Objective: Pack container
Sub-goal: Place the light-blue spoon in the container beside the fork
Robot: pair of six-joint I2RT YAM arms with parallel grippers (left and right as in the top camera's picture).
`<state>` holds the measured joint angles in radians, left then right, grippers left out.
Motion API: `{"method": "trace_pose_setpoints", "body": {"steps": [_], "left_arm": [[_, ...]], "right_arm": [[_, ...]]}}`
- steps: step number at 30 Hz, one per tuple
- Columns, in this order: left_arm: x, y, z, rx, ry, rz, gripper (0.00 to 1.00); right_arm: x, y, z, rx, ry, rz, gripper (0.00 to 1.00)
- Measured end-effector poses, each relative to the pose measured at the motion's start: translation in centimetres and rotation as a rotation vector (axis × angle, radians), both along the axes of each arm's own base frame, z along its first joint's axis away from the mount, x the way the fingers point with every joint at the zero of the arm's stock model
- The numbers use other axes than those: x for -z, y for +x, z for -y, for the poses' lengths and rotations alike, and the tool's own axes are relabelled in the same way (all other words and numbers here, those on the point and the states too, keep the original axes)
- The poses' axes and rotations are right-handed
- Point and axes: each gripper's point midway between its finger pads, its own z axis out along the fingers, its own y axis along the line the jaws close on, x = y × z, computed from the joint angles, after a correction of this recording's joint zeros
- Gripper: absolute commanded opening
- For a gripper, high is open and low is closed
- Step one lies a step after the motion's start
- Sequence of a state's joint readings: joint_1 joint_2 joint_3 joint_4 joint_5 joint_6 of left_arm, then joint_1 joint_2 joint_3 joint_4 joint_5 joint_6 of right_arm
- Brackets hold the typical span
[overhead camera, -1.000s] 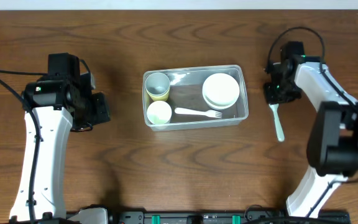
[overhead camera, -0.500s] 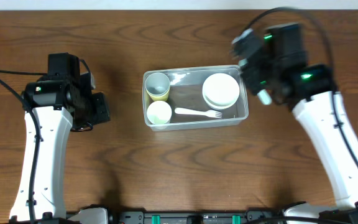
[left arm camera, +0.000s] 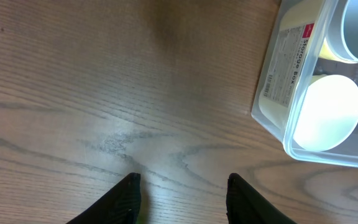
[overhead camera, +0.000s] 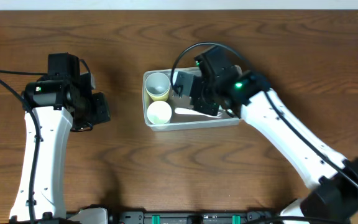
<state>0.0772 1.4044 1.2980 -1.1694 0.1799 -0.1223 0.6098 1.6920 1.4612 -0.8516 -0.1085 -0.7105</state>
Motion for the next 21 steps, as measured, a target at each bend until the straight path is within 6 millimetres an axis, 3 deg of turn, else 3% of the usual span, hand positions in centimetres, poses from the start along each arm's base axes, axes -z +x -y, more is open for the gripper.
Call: {"method": "trace_pose_setpoints", "body": {"steps": [5, 12, 21], "left_arm": [[0.0, 0.0, 0.0, 0.0, 0.0, 0.0, 0.46], [0.0, 0.0, 0.0, 0.0, 0.0, 0.001, 0.45], [0.0, 0.1, 0.0, 0.0, 0.001, 0.002, 0.45]], "right_arm": [[1.9, 0.0, -0.1, -0.008, -0.033, -0.04, 0.26], [2.1, -0.1, 0.0, -0.011, -0.038, -0.046, 0.5], [1.9, 0.0, -0.2, 0.015, -0.022, -0.046, 0.51]]}}
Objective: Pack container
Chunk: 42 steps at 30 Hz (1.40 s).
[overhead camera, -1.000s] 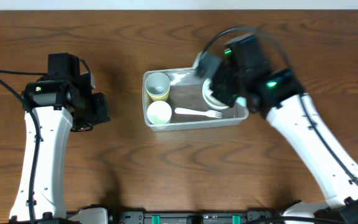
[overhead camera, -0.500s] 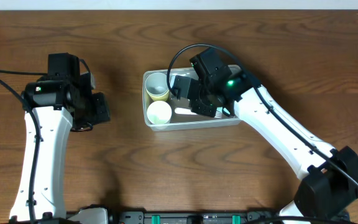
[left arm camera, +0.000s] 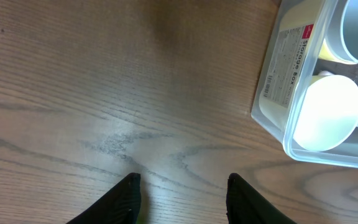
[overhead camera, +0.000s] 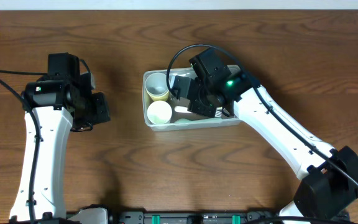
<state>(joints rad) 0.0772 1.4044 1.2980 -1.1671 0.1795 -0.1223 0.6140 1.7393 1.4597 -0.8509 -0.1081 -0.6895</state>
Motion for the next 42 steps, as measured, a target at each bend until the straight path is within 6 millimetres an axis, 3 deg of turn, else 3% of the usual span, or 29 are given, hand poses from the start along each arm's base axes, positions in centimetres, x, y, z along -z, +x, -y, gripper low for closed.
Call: {"method": "trace_pose_setpoints", "body": {"steps": [5, 9, 12, 13, 15, 18, 21, 26, 29, 36, 38, 42], "left_arm": [[0.0, 0.2, 0.0, 0.003, 0.001, 0.009, 0.52], [-0.3, 1.2, 0.5, 0.029, 0.009, 0.053, 0.61], [-0.7, 2.4, 1.9, 0.089, 0.02, 0.108, 0.82], [-0.8, 3.0, 2.4, 0.111, 0.033, 0.132, 0.98], [-1.2, 3.9, 3.1, 0.142, 0.063, 0.177, 0.98], [-2.2, 5.9, 3.8, 0.167, 0.119, 0.274, 0.98], [-3.5, 8.0, 3.9, 0.158, 0.15, 0.372, 0.98], [-4.7, 9.7, 3.6, 0.139, 0.172, 0.454, 0.98], [-4.7, 9.7, 3.5, 0.136, 0.177, 0.455, 0.98], [-3.7, 7.1, 3.1, 0.137, 0.182, 0.353, 0.98], [-4.8, 6.5, 3.0, 0.133, 0.181, 0.379, 0.98], [-9.0, 4.8, 2.7, 0.113, 0.176, 0.511, 0.98]], "right_arm": [[-0.8, 1.3, 0.0, 0.144, 0.067, 0.004, 0.55], [-3.7, 4.1, 2.4, 0.377, 0.188, 0.04, 0.58], [-7.4, 6.6, 7.1, 0.613, 0.31, 0.089, 0.7], [-8.6, 7.2, 9.3, 0.69, 0.343, 0.108, 0.77], [-10.2, 8.0, 12.9, 0.823, 0.393, 0.135, 0.91], [-11.1, 8.6, 18.5, 1.001, 0.418, 0.155, 0.99], [-10.4, 8.9, 23.1, 1.14, 0.413, 0.146, 0.99], [-9.8, 8.8, 29.1, 1.302, 0.409, 0.152, 0.99], [-9.3, 8.1, 30.9, 1.358, 0.396, 0.133, 0.99], [-7.9, 5.8, 31.3, 1.447, 0.361, 0.036, 0.99], [-8.3, 5.3, 31.4, 1.461, 0.36, 0.041, 0.99], [-11.0, 3.5, 31.0, 1.454, 0.407, 0.115, 0.99]]}}
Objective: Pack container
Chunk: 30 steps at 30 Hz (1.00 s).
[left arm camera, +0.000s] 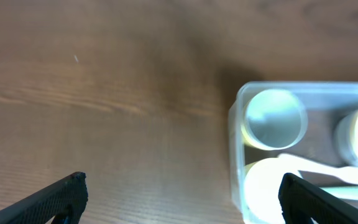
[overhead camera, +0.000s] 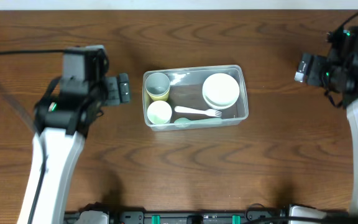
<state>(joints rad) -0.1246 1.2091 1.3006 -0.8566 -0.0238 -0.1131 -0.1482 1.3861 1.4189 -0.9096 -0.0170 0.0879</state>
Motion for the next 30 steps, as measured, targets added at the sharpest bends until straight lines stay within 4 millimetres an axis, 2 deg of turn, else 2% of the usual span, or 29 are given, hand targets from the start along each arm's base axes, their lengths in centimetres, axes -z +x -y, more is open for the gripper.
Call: {"method": "trace_pose_setpoints", "body": {"steps": [3, 5, 8, 13, 17, 21, 26, 30], "left_arm": [[-2.6, -2.5, -0.2, 0.003, -0.015, 0.104, 0.98], [-3.2, -4.5, -0.2, 0.011, -0.02, 0.151, 0.98], [-2.3, -7.5, -0.4, 0.01, -0.034, 0.188, 0.98], [0.7, -12.0, -1.1, -0.017, -0.067, 0.211, 0.98], [1.2, -14.6, -1.5, -0.045, -0.112, 0.285, 0.98], [0.4, -15.6, -1.6, -0.056, -0.139, 0.348, 0.98], [0.3, -15.6, -1.7, -0.061, -0.142, 0.349, 0.98], [0.4, -15.6, -1.7, -0.062, -0.144, 0.349, 0.98]], "right_arm": [[-2.2, -2.2, -1.1, -0.014, -0.017, 0.094, 0.99], [-2.9, -4.1, -1.8, -0.017, -0.025, 0.148, 0.99], [-2.4, -7.5, -2.1, 0.003, -0.031, 0.197, 0.99], [0.5, -13.1, -2.3, 0.031, -0.034, 0.233, 0.99], [1.3, -16.3, -2.0, 0.057, -0.054, 0.295, 0.99], [2.2, -17.7, -1.9, 0.07, -0.061, 0.297, 0.99], [4.0, -18.6, -2.0, 0.069, -0.057, 0.225, 0.99], [4.5, -18.9, -2.0, 0.068, -0.056, 0.202, 0.99]]}}
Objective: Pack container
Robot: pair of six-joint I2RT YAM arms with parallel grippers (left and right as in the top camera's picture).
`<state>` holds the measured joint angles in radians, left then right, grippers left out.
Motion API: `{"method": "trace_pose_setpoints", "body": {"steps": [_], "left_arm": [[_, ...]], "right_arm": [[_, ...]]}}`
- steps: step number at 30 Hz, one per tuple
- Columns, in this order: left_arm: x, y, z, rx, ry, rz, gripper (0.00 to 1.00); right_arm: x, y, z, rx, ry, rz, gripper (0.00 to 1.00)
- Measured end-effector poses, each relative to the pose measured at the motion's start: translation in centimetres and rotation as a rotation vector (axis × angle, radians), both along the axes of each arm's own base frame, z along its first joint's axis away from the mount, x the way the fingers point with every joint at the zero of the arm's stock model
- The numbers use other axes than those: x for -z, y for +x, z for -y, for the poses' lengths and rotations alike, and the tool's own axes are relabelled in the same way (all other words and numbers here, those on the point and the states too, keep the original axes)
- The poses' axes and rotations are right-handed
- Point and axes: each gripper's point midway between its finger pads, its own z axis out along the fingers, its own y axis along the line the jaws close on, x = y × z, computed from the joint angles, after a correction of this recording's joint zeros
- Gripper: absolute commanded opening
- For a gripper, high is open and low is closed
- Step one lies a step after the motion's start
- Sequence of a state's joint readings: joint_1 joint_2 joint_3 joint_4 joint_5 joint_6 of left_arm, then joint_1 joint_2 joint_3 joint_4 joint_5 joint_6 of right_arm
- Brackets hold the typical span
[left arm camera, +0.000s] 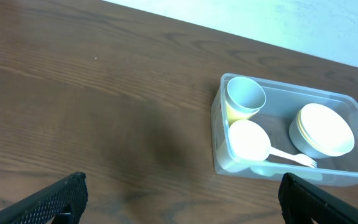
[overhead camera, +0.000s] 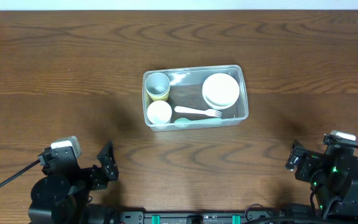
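A clear plastic container (overhead camera: 191, 68) stands at the table's middle. It holds a yellow-green cup (overhead camera: 158, 86), a white cup (overhead camera: 159, 112), a stack of white plates (overhead camera: 220, 90) and a white fork (overhead camera: 197, 112). From the left wrist, the container (left arm camera: 219, 155) lies far ahead with the cups (left arm camera: 246, 96) and plates (left arm camera: 324, 129) in it. My left gripper (left arm camera: 182, 205) is wide open and empty, far short of the container; from overhead it (overhead camera: 104, 169) sits at the front left. My right gripper (overhead camera: 296, 160) is at the front right, its jaws unclear.
Bare brown wood surrounds the container on all sides. Both arm bases sit at the table's front edge, left (overhead camera: 58, 186) and right (overhead camera: 337, 177). A pale wall runs behind the table's far edge (left arm camera: 328, 25).
The left arm was beside the container's left side and the right arm at the far right back. Both now sit folded at the table's front edge. The container's contents are unchanged.
First my right gripper was inside the container's right half, with the left gripper open over the table to its left. It was still there a moment later. Then the right arm stood far right, the plates showed in the container, and now both arms are withdrawn.
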<state>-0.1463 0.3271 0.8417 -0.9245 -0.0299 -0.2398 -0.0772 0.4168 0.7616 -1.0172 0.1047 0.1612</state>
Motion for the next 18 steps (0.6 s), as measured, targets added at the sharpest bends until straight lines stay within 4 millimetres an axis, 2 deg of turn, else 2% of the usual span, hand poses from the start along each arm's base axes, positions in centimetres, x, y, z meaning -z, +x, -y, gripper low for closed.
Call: {"method": "trace_pose_setpoints", "body": {"steps": [7, 18], "left_arm": [[0.0, 0.0, 0.0, 0.0, 0.0, 0.0, 0.98], [0.01, 0.0, 0.0, 0.0, 0.0, 0.0, 0.98]], "right_arm": [[0.65, -0.53, -0.04, 0.0, 0.003, -0.034, 0.99], [0.63, -0.69, -0.09, -0.002, 0.004, -0.031, 0.99]]}}
